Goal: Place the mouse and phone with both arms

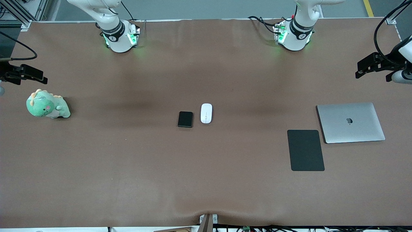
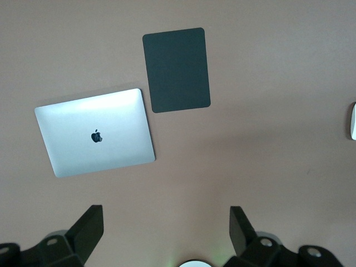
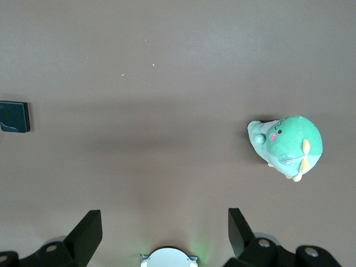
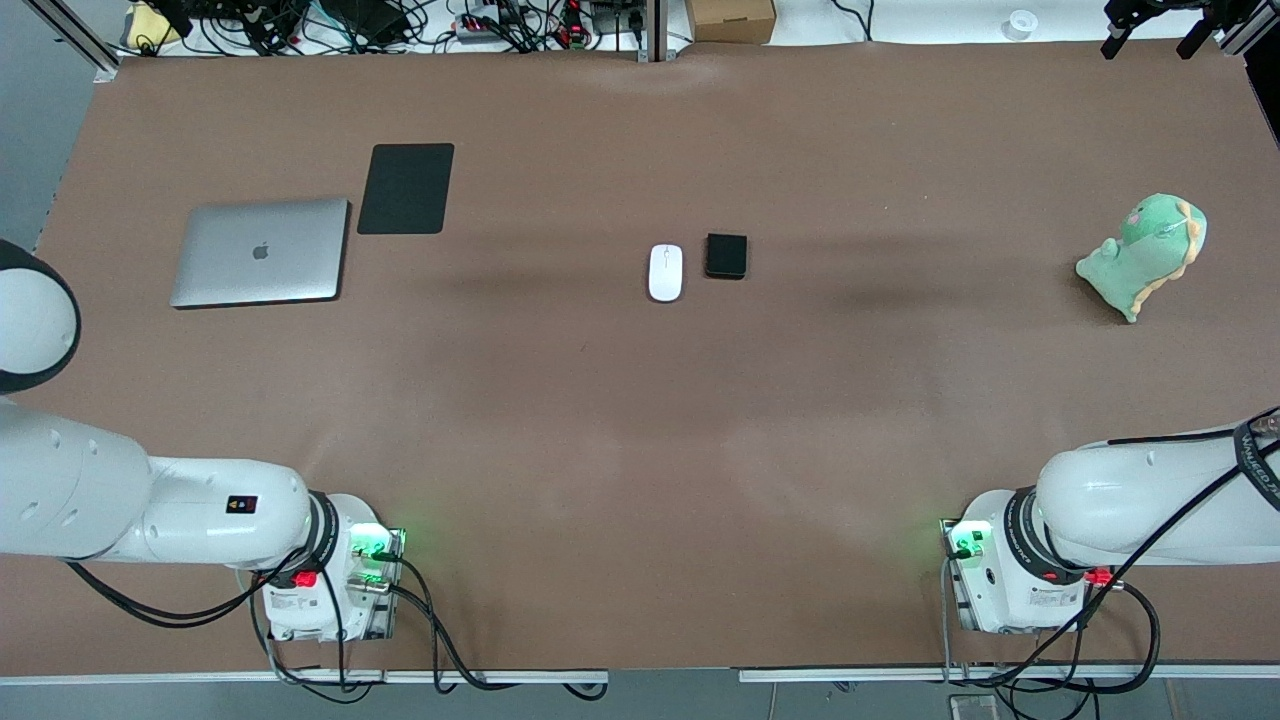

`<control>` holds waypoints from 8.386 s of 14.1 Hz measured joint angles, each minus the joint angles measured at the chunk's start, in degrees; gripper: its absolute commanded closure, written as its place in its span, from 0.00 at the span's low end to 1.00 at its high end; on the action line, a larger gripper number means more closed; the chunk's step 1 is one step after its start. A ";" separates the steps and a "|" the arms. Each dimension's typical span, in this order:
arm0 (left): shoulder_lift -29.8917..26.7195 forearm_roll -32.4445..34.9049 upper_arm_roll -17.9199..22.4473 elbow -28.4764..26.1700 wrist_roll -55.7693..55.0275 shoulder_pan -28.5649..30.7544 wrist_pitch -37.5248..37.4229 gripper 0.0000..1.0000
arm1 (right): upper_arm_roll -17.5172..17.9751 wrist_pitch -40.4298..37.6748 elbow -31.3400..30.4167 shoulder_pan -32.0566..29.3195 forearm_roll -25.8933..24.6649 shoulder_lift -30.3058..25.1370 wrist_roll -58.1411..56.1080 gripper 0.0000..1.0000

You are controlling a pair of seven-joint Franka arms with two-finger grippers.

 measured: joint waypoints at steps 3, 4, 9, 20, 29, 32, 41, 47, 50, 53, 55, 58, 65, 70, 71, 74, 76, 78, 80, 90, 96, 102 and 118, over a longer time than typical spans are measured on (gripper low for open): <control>0.13 0.00 -0.14 -0.02 0.00 -0.13 0.00 0.00 | 0.07 1.30 -2.66 0.00 0.00 -1.62 0.00 0.00; 0.36 0.00 -0.25 -0.04 0.00 -0.27 0.00 0.00 | 0.07 1.48 -3.26 0.00 0.00 -1.96 0.00 0.00; 4.32 -0.02 -3.31 0.18 -5.41 -1.18 1.38 0.00 | 0.07 1.72 -4.35 0.00 0.00 -2.36 0.00 0.00; 18.89 -0.02 -10.08 0.46 -27.13 -15.33 18.54 0.00 | 1.53 1.53 -3.67 0.15 0.00 -2.22 -0.01 0.00; 34.41 1.40 -9.73 5.33 -40.19 -27.55 35.49 0.00 | -2.56 -7.46 10.14 -3.03 8.05 10.30 -0.39 0.00; 38.95 7.60 -9.68 5.79 -46.10 -31.07 40.94 0.00 | -2.94 -7.25 10.46 -3.09 9.51 12.33 -0.43 0.00; 46.34 11.73 -9.84 6.41 -52.02 -35.88 46.24 0.00 | -2.66 -0.20 10.92 -2.96 12.27 21.68 -0.51 0.00; 50.91 11.73 -10.03 6.13 -54.65 -40.28 46.18 0.00 | 0.77 1.50 10.24 -0.06 13.35 23.75 -0.24 0.00; 51.00 11.73 -9.95 5.34 -54.65 -40.16 46.10 0.18 | 6.22 3.09 9.58 0.27 13.40 23.75 7.57 0.00; 50.99 11.73 -9.94 5.20 -54.65 -40.12 45.78 1.00 | 12.20 5.83 7.95 0.28 13.02 23.71 16.16 0.00; 50.80 11.73 -9.99 5.24 -54.65 -40.12 44.63 1.00 | 16.00 10.20 4.88 0.16 12.27 23.70 20.50 0.00; 49.81 11.73 -9.80 5.56 -54.65 -39.57 40.28 1.00 | 21.81 19.09 -1.39 -0.86 10.76 23.58 26.26 0.00; 41.23 11.78 -9.31 5.86 -48.10 -25.15 34.19 1.00 | 30.36 42.58 -15.80 0.00 6.18 23.79 31.32 0.00; 40.52 11.78 -9.12 3.07 -32.38 -8.28 32.27 1.00 | 33.12 50.11 -19.36 4.86 -7.68 28.29 48.73 0.00; 40.52 11.78 -9.13 2.55 -28.39 -5.06 32.33 1.00 | 34.04 50.70 -19.29 5.64 -12.57 30.13 53.97 0.00; 40.70 11.90 -9.14 1.98 -22.68 1.35 33.52 1.00 | 36.00 52.11 -18.01 6.84 -20.94 35.61 63.06 0.00; 41.51 13.48 -9.16 1.77 -21.86 3.06 35.81 1.00 | 36.19 52.33 -15.90 7.55 -21.75 37.93 63.88 0.00; 43.30 15.26 -9.17 1.60 -21.86 3.42 38.52 1.00 | 36.33 52.91 -13.83 8.35 -21.89 39.46 63.90 0.00; 45.26 15.66 -9.20 1.58 -21.86 3.37 41.41 0.99 | 36.36 54.13 -12.93 9.22 -22.02 40.42 64.30 0.00; 47.72 15.78 -9.21 2.08 -19.61 3.78 44.34 0.00 | 36.35 54.67 -12.54 9.70 -26.63 43.83 66.36 0.00; 43.81 15.78 -9.34 3.26 -19.60 5.24 44.53 0.00 | 36.34 54.83 -12.45 9.70 -28.40 44.79 66.97 0.80; 32.93 11.65 -10.27 3.69 -13.45 7.12 35.08 0.00 | 37.65 51.23 -11.01 6.98 -28.46 44.81 70.81 1.00; 9.10 3.97 -18.67 3.36 -10.71 9.23 1.75 0.00 | 37.98 23.21 -11.70 -12.87 -15.94 30.35 34.71 1.00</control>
